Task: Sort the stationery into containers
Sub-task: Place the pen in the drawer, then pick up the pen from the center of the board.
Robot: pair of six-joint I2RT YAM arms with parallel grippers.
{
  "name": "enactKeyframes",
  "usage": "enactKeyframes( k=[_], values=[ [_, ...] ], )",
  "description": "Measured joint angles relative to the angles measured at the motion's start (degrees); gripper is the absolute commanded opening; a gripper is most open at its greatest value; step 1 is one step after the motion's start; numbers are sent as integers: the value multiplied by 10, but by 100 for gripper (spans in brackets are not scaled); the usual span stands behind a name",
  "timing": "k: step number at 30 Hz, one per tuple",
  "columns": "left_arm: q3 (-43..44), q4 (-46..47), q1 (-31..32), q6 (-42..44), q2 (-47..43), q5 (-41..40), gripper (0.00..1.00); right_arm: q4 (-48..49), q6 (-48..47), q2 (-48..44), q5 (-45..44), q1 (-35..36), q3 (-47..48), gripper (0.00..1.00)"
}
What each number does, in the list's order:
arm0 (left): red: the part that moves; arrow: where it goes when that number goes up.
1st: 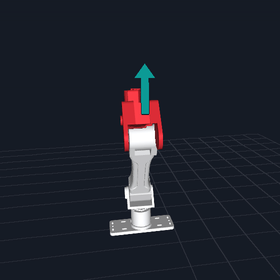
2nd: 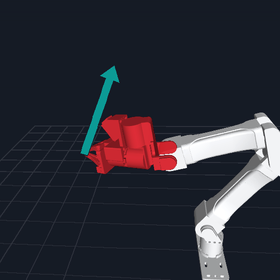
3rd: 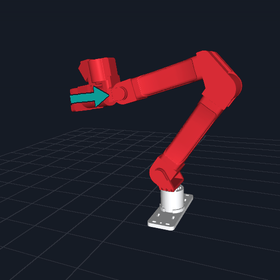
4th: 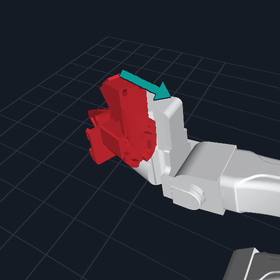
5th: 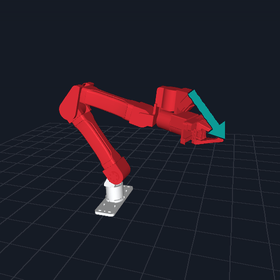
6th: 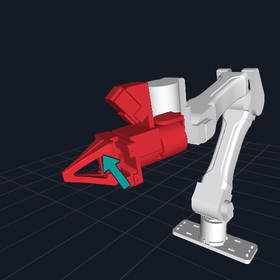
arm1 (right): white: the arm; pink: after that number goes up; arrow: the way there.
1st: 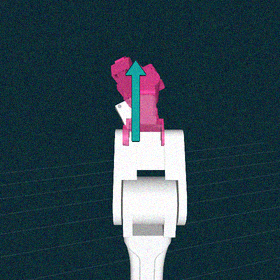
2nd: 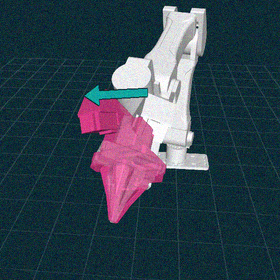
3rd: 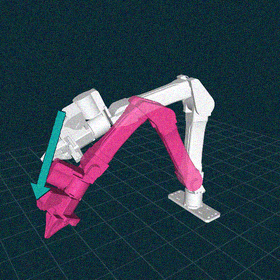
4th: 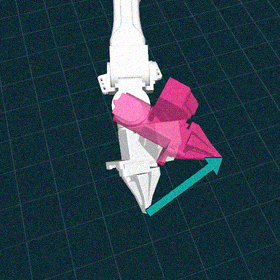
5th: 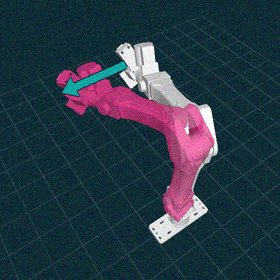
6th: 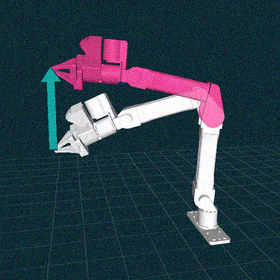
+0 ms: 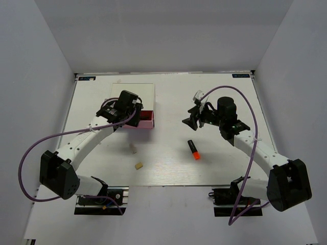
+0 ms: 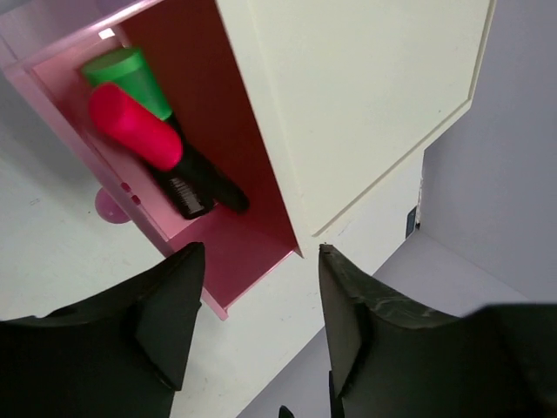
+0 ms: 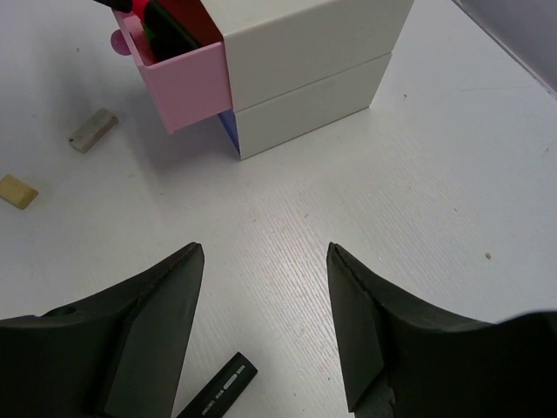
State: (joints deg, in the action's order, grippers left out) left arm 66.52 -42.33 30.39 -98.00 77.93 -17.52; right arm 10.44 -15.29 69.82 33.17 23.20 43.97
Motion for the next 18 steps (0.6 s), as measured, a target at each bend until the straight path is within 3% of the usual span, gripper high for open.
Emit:
enactKeyframes(
  k=[6, 9, 14, 18],
  values=[
    [0, 11, 1, 3, -1, -1, 68, -14, -3, 0, 1, 0, -6, 66],
    [-3, 35, 1, 32, -11, -1, 70, -37, -5, 0, 0, 0, -6, 62],
    [-68, 143, 1, 166, -90, 20, 83, -121, -15, 35, -7, 1, 9, 59],
    [-153, 238, 1, 301, -191, 65, 93, -179, -18, 80, -36, 3, 13, 65]
  ],
)
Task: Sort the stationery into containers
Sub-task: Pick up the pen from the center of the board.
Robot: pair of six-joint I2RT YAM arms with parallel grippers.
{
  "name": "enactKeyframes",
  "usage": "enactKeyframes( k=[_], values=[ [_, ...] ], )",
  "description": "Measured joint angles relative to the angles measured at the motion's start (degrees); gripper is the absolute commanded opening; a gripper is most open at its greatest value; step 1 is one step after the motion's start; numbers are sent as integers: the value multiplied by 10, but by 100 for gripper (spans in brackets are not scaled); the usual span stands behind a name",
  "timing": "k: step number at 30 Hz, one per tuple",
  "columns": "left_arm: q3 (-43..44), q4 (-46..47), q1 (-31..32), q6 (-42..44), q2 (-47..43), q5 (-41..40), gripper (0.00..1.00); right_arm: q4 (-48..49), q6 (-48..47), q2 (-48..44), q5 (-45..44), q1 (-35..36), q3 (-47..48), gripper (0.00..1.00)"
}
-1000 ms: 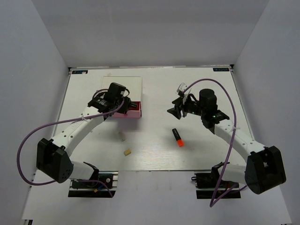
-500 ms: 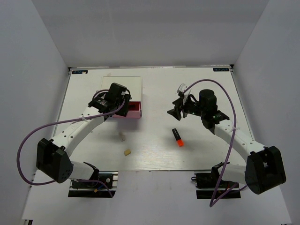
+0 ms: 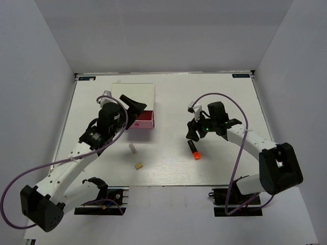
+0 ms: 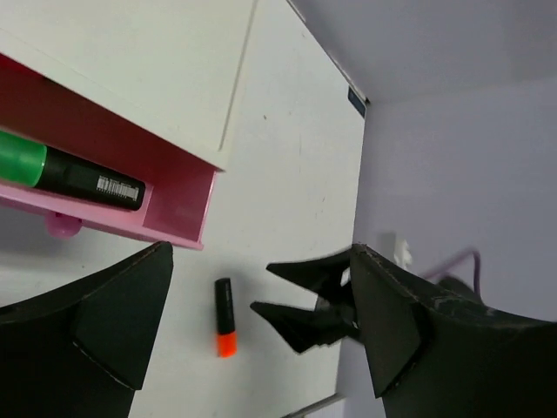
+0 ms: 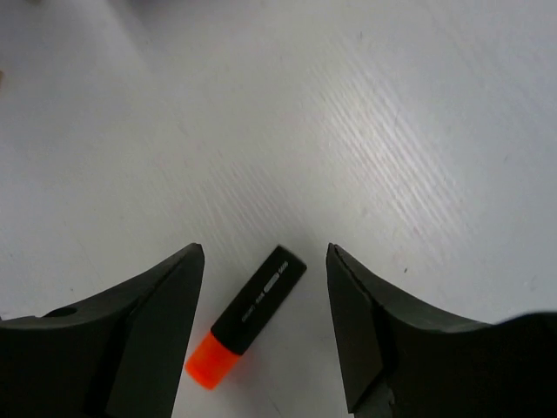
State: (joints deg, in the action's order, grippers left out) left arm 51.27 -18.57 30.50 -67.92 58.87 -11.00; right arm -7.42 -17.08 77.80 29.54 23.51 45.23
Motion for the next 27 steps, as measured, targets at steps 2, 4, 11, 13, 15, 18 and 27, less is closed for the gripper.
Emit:
enactKeyframes(
  k=[2, 4, 11, 13, 15, 18, 27],
  values=[
    [-18, 17, 0, 52, -28, 19, 93, -25, -1, 24, -23, 3, 3, 67],
    [-25, 21, 0, 102, -42, 35, 93, -54, -2, 53, -44, 7, 15, 67],
    [-73, -2, 0, 200, -83, 46, 93, -106, 3, 131, -118, 28, 50, 68],
    [-88, -13, 0, 212, -97, 43, 93, -116, 6, 139, -138, 36, 50, 68],
    [-98, -20, 0, 220, -107, 39, 93, -123, 12, 145, -156, 46, 55, 68],
    [-111, -28, 0, 227, -113, 33, 94, -127, 19, 153, -180, 59, 64, 66],
    [-155, -46, 0, 233, -131, 11, 94, -132, 25, 153, -258, 102, 64, 52]
  ],
)
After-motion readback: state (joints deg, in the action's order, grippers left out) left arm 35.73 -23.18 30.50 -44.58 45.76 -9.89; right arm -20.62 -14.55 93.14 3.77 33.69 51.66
